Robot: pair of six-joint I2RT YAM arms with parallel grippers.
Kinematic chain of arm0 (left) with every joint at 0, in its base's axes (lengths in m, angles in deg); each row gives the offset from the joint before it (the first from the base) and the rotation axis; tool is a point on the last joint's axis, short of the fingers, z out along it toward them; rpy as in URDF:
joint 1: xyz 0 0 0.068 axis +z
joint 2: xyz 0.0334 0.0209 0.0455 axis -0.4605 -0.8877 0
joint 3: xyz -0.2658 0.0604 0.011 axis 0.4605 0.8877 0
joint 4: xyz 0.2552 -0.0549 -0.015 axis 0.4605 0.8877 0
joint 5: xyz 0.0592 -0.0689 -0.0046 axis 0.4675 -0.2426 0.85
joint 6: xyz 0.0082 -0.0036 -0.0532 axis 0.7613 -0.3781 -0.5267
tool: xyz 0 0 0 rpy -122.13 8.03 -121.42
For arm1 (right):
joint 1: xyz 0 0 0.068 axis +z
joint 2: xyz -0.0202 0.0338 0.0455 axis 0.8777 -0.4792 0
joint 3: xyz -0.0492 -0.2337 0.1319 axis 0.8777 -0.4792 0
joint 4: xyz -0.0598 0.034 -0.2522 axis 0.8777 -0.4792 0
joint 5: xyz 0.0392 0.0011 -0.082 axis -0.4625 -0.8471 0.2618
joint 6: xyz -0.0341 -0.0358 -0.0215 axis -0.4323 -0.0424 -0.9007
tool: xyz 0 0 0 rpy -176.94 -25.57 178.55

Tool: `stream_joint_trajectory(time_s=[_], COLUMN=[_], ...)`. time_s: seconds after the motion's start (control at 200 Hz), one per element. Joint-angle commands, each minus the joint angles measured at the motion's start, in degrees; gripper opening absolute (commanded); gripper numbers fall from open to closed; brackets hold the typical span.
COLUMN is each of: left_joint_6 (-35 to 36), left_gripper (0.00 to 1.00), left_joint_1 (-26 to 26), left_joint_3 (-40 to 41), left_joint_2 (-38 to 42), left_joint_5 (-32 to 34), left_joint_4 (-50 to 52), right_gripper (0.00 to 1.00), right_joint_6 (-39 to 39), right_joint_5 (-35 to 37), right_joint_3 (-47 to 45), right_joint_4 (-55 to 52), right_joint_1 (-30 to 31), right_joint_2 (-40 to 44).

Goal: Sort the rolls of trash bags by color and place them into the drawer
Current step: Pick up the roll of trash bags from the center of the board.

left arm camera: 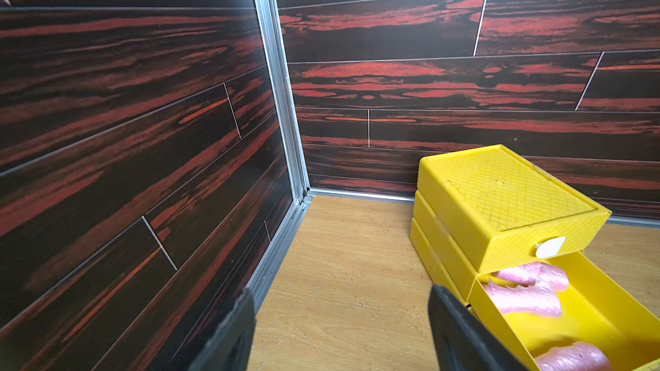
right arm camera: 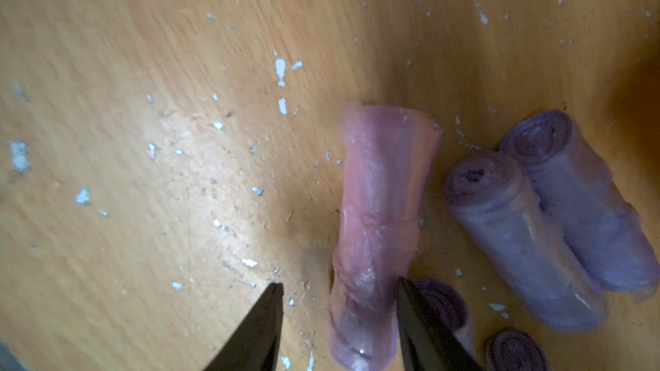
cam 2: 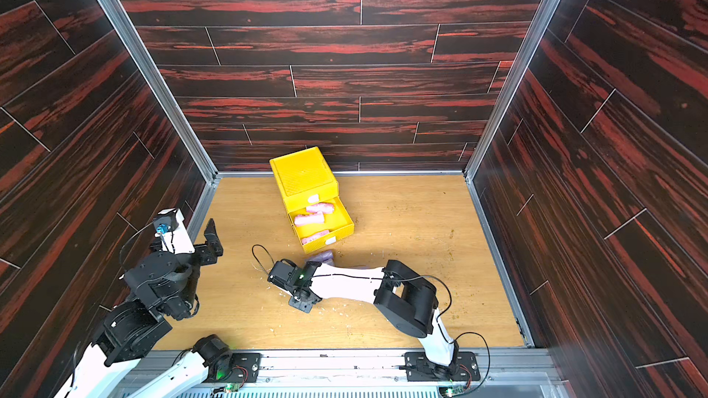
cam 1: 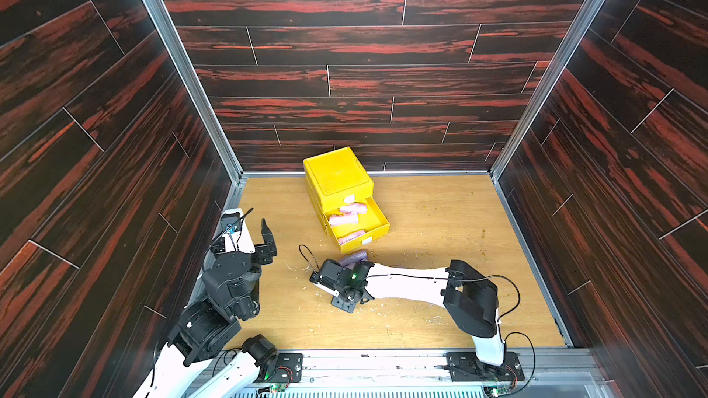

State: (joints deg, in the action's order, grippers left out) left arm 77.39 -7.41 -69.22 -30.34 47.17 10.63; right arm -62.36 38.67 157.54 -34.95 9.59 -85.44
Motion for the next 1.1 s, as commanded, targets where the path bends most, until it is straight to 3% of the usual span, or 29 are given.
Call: stream_joint_trajectory(time_s=[0.0,0.356,0.942,1.092], left_joint_6=[0.08,0.04,-0.15,-0.27], left_gripper=[0.8,0.8,0.8,0.8], left_joint_1=[0.29,0.51,0.92,1.01], left_joint_3=[0.07,0.01,0.05,0.19], left_joint_2=[0.29,0.12,-0.23,0.12], left_joint_5=[0.31,0.0,-0.38,-0.47], left_joint_4=[0.06,0.06,0.23,0.32], right_gripper=[0.55,0.56,0.56,0.51], right_joint_6=[-0.65,0.24,2.19,2.71], right_joint_5=[1.64,6.81,1.41,-0.49], right_joint_3=[1.53,4.05,4.01,4.01], right_joint_4=[-0.13,-0.21,0.63,-0.07], right_joint_1=[-0.27,-0.29,-1.33,-1.26], right_joint_2=[-1.65,-0.1,-4.69,-5.67])
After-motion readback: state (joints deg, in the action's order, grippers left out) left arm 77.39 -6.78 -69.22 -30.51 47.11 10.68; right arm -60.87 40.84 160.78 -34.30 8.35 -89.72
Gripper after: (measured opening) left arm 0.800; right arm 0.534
